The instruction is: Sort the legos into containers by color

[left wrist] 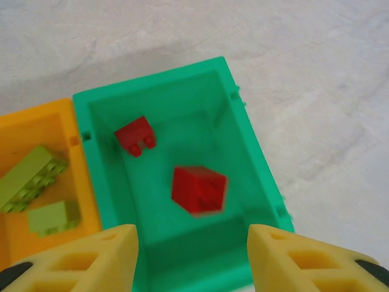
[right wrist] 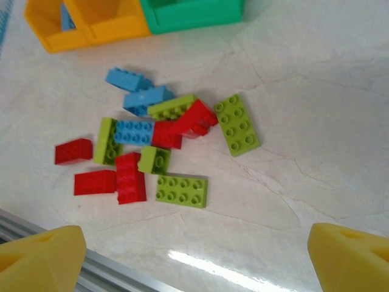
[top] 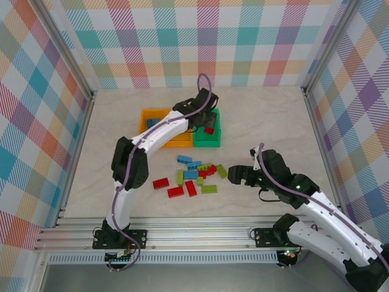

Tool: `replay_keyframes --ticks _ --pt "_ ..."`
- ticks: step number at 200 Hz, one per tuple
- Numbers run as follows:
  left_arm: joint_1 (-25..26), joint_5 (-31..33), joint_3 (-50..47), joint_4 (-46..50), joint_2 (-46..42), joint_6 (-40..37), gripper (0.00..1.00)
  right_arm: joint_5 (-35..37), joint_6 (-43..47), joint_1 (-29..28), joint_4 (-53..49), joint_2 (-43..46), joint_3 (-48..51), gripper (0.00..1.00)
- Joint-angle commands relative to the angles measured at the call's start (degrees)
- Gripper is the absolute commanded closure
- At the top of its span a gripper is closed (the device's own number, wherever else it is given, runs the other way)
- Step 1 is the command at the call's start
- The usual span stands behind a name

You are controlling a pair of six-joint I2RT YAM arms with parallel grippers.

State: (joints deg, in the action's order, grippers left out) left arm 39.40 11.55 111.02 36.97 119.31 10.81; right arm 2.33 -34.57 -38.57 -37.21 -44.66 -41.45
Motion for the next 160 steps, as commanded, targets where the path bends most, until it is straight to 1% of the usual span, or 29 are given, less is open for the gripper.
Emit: replay_keyframes --ticks 1,15,29,49,64,78,87,101,118,131,147,160 --pt "1.69 -5.13 -7.11 -2.23 -12.13 -5.42 0.49 -1.62 3.97 0.33 1.71 -4.21 -1.3 0.06" --pt "3.46 -9.47 -15.73 -4.31 -19.61 -11.67 0.49 -0.85 7.05 0.38 2.56 -8.86 -0.87 0.08" --pt "5.69 -14.86 -22.97 -3.63 -27.02 -20.81 0.47 0.32 10.17 0.38 3.84 -14.02 -0.55 0.12" --pt "9.49 -19.18 -32.89 1.09 -36.98 -32.49 0.41 1.23 14.31 0.34 6.12 -21.69 -1.21 0.14" --pt "11.01 -22.65 -40.97 4.42 -44.4 -40.92 0.37 0.81 16.28 0.38 8.06 -26.69 -2.3 0.15" --pt "11.72 -23.93 -49.08 5.07 -51.87 -47.28 0.33 -0.23 17.48 0.33 9.97 -31.04 -3.56 0.17" --pt "11.76 -24.43 -54.13 4.87 -56.75 -50.88 0.29 0.06 17.73 0.34 10.58 -34.0 -4.59 0.2" --pt "11.93 -25.69 -60.34 4.86 -64.07 -56.57 0.23 1.42 17.97 0.33 10.96 -38.42 -6.5 0.27" --pt "12.02 -27.32 -66.1 3.69 -72.09 -61.97 0.17 3.71 17.17 0.3 10.01 -43.16 -9.36 0.32" --pt "12.0 -27.27 -70.14 0.33 -77.04 -63.86 0.13 4.37 16.86 0.25 10.84 -45.66 -10.22 0.34" --pt "11.94 -26.0 -73.24 -4.0 -79.88 -64.45 0.11 4.55 16.72 0.25 12.42 -47.98 -10.69 0.37" --pt "11.96 -25.43 -73.52 -4.64 -79.66 -64.78 0.11 4.66 16.57 0.28 12.37 -50.34 -11.69 0.43"
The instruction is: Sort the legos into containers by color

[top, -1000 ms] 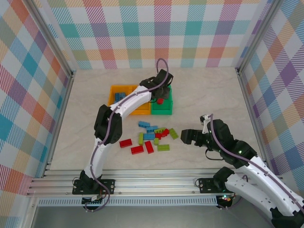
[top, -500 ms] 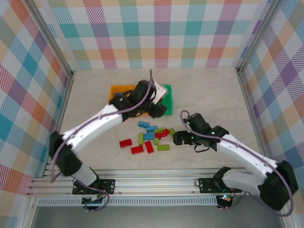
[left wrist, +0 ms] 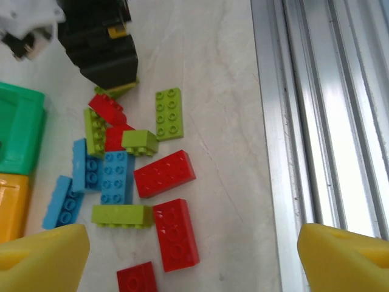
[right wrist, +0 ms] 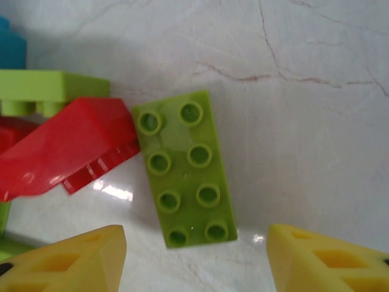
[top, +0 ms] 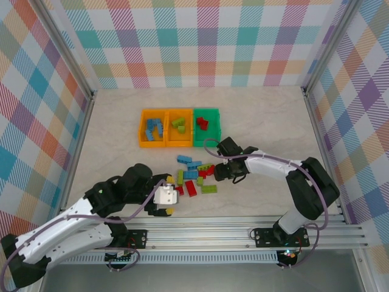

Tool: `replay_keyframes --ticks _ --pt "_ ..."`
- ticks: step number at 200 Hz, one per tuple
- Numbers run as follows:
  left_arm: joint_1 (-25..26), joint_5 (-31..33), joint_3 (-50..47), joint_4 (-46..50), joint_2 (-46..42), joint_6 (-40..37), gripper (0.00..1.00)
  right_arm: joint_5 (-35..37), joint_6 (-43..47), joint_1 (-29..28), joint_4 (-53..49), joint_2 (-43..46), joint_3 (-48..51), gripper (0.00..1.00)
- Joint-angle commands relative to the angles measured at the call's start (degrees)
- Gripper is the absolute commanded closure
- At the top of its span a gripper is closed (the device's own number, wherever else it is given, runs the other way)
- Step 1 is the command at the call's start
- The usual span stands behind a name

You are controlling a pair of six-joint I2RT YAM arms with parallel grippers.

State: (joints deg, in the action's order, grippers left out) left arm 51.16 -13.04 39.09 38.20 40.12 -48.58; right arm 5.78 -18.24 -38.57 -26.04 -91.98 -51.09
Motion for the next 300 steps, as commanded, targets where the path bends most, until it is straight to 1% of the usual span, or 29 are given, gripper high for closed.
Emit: replay_keyframes --ticks 1,12,16,22,30,48,61,85,102,117,127,143,162,183,207,229,239,259,278,300 --pt "0.19 -0.85 -1.57 -5.81 -0.43 -5.44 0.11 1.27 0.19 0.26 1.14 -3.2 -2.16 0.43" --pt "0.17 -0.63 -1.14 -5.28 0.5 -5.43 0.11 1.89 -0.25 0.25 0.76 -5.13 -3.0 0.46" --pt "0.18 -0.51 -1.08 -5.24 0.8 -5.5 0.11 1.99 -0.37 0.29 0.61 -5.71 -3.31 0.49" --pt "0.16 -0.35 -1.04 -5.15 1.2 -5.6 0.11 2.46 -0.81 0.35 0.3 -6.52 -3.55 0.52" --pt "0.17 -0.12 -1.12 -5.11 1.51 -5.7 0.11 3.28 -1.45 0.18 -0.15 -7.49 -3.92 0.6" --pt "0.08 0.66 -1.46 -5.06 1.42 -6.0 0.1 5.56 -3.05 0.03 -1.62 -8.55 -3.97 0.63" --pt "0.0 1.53 -1.95 -5.81 0.76 -6.23 0.09 6.08 -3.85 -0.01 -1.49 -7.68 -2.89 0.65" --pt "-0.68 2.21 -3.16 -8.51 -1.34 -5.85 0.07 6.49 -5.84 -0.02 -2.14 -2.28 -1.47 0.68" --pt "-1.82 2.3 -3.97 -11.14 -3.26 -4.66 0.06 6.68 -7.34 0.0 -3.07 5.18 -1.71 0.7" --pt "-3.69 2.68 -4.69 -13.0 -5.0 -3.93 0.05 3.16 -7.78 -0.21 -0.56 10.77 -2.49 0.72" --pt "-5.59 3.33 -5.22 -13.92 -6.04 -3.66 0.05 1.36 -6.96 -1.6 1.51 11.62 -4.47 0.73" --pt "-9.22 5.36 -6.4 -15.92 -7.18 -3.23 0.04 -0.17 -3.65 -4.92 2.5 7.7 -10.93 0.73" --pt "-11.87 6.96 -6.53 -16.79 -7.66 -1.93 0.03 -3.01 -3.73 -5.11 4.3 0.55 -17.95 0.73" --pt "-12.22 6.61 -6.4 -15.49 -7.78 -1.43 0.01 -2.85 -2.48 -4.46 8.28 -6.61 -24.08 0.73" --pt "-12.22 5.51 -6.47 -14.55 -7.56 -1.28 0.0 -1.66 0.87 -3.76 8.39 -16.36 -33.67 0.74" --pt "-12.26 4.84 -6.31 -14.42 -6.21 -1.53 0.0 -1.74 0.69 -1.75 7.26 -23.46 -41.66 0.74" --pt "-12.22 4.07 -6.29 -14.38 -5.25 -1.76 0.0 -0.7 1.2 -1.38 6.45 -25.61 -44.96 0.73" --pt "-12.22 1.79 -6.51 -14.44 -2.87 -2.31 0.0 -0.42 1.99 -0.84 5.09 -28.82 -50.37 0.66" --pt "-12.22 0.12 -6.48 -15.75 -1.55 -1.46 0.0 -1.39 2.22 -0.63 1.48 -30.95 -54.83 0.52" --pt "-12.22 1.15 -6.83 -16.22 -1.02 -1.58 0.0 -1.47 2.84 -0.61 0.58 -29.15 -54.23 0.5"
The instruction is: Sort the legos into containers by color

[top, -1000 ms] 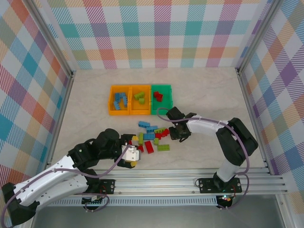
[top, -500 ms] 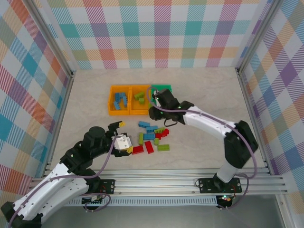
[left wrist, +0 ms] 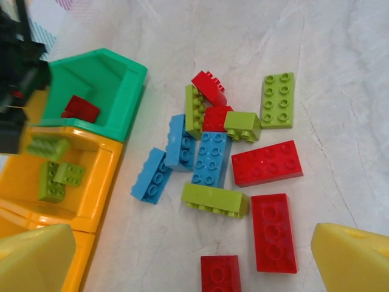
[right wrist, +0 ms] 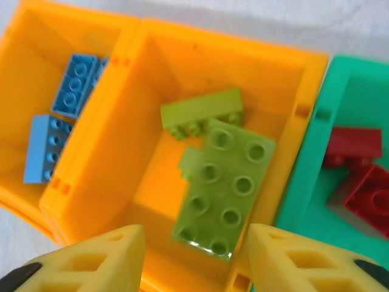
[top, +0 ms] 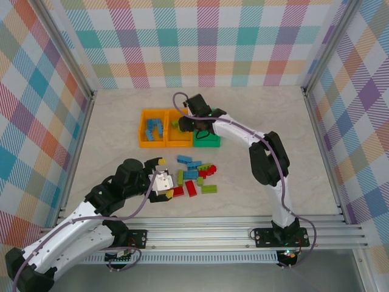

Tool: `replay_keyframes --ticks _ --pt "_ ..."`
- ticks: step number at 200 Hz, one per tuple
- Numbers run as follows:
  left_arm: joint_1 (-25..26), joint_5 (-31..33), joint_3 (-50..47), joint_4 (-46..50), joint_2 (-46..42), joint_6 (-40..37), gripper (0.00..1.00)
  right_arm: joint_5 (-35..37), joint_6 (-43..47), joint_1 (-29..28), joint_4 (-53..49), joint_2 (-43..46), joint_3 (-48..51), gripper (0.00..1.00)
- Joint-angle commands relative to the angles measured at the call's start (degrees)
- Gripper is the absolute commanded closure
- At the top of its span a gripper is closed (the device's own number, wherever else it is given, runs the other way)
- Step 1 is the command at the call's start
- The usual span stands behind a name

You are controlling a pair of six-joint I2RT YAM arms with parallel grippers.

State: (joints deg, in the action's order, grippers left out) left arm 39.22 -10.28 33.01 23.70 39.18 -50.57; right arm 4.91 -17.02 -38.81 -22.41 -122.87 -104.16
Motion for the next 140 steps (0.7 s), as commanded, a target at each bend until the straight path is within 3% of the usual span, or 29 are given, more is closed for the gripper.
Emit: replay_keyframes --ticks 1,48,69,89,108,121,140 --pt "-0.29 -1.5 -0.8 -1.73 -0.07 0.4 0.0 -0.56 1.67 -0.38 -3.06 1.92 -1.1 0.5" --pt "-0.29 2.56 -2.28 -1.24 -0.08 -0.46 0.0 -5.26 5.06 -0.26 -4.77 16.58 9.18 0.5" --pt "-0.4 3.87 -1.9 1.48 0.74 -2.02 0.0 -11.58 5.76 -0.3 -2.31 29.8 22.82 0.48" --pt "-0.37 5.61 1.1 10.5 4.21 -5.87 0.0 -15.6 1.84 -0.32 1.83 43.07 38.62 0.44" --pt "-0.46 8.73 1.79 13.47 8.09 -7.53 0.0 -19.61 -1.07 -0.47 3.69 54.16 48.68 0.43" --pt "-1.89 7.33 2.49 13.13 11.21 -6.42 0.0 -23.72 -1.44 -0.53 2.85 59.45 52.22 0.42" --pt "-7.31 -0.69 6.03 16.0 17.5 -5.09 0.03 -30.63 -0.54 -0.57 -0.88 62.97 53.71 0.34"
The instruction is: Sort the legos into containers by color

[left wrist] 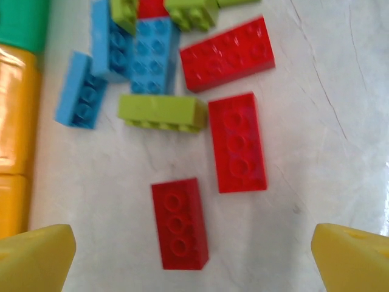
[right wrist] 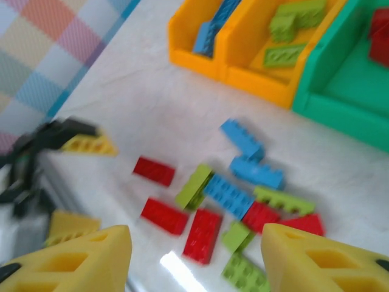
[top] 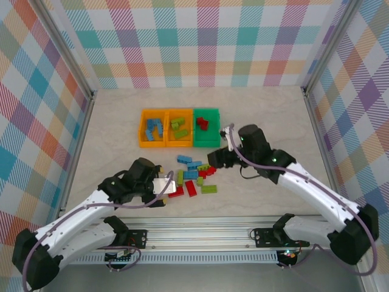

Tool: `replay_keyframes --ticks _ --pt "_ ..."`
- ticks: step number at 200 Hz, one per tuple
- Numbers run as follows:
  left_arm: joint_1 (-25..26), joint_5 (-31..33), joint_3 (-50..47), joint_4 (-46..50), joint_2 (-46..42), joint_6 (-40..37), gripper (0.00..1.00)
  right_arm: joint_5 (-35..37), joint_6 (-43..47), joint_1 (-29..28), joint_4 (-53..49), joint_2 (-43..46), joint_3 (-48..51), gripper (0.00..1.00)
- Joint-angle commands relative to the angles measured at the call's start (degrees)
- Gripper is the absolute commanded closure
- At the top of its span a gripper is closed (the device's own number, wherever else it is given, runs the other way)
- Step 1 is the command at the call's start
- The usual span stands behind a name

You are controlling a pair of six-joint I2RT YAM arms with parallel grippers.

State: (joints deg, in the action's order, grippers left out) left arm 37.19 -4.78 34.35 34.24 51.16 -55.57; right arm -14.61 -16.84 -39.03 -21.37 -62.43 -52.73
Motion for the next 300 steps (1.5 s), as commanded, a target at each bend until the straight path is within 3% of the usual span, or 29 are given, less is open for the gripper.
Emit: replay_keyframes --ticks 1,24,49,66,105,119,143,196,242,276,300 --pt "-5.55 -6.51 4.95 5.69 5.97 -0.07 0.03 -11.57 -0.6 -0.35 -2.19 2.6 2.28 0.33" --pt "-9.39 -11.72 10.52 9.83 14.67 0.4 0.05 -19.53 1.84 -0.35 -7.14 1.94 0.95 0.27" --pt "-11.82 -16.54 15.86 12.33 24.19 0.64 0.12 -21.0 1.17 -0.52 -7.03 2.24 1.51 0.28" --pt "-12.05 -15.2 18.26 13.66 29.11 0.64 0.17 -20.08 0.58 -0.46 -6.05 3.14 2.17 0.3" --pt "-12.16 -8.75 16.92 8.28 33.4 2.26 0.16 -18.53 1.2 -0.52 -7.55 5.01 3.0 0.29" --pt "-12.14 -5.56 15.93 5.68 34.32 3.62 0.22 -18.07 0.94 -0.5 -7.17 5.93 3.81 0.27" --pt "-12.14 -5.7 15.24 5.75 35.94 3.19 0.25 -17.5 0.96 -0.52 -7.57 6.77 4.18 0.25" --pt "-11.88 -5.03 14.99 5.24 40.87 2.82 0.45 -16.02 1.11 -0.53 -9.26 9.47 4.24 0.25" --pt "-11.79 -5.46 15.21 5.05 40.34 3.16 0.82 -15.09 -0.19 -0.5 -10.06 9.79 4.94 0.25" --pt "-11.55 -7.96 16.39 5.36 33.31 5.63 0.85 -14.52 -1.05 -0.52 -9.27 9.88 4.37 0.25" --pt "-10.22 -12.54 21.27 0.12 24.33 15.43 0.85 -12.52 -2.67 -0.52 -7.0 10.18 4.35 0.24"
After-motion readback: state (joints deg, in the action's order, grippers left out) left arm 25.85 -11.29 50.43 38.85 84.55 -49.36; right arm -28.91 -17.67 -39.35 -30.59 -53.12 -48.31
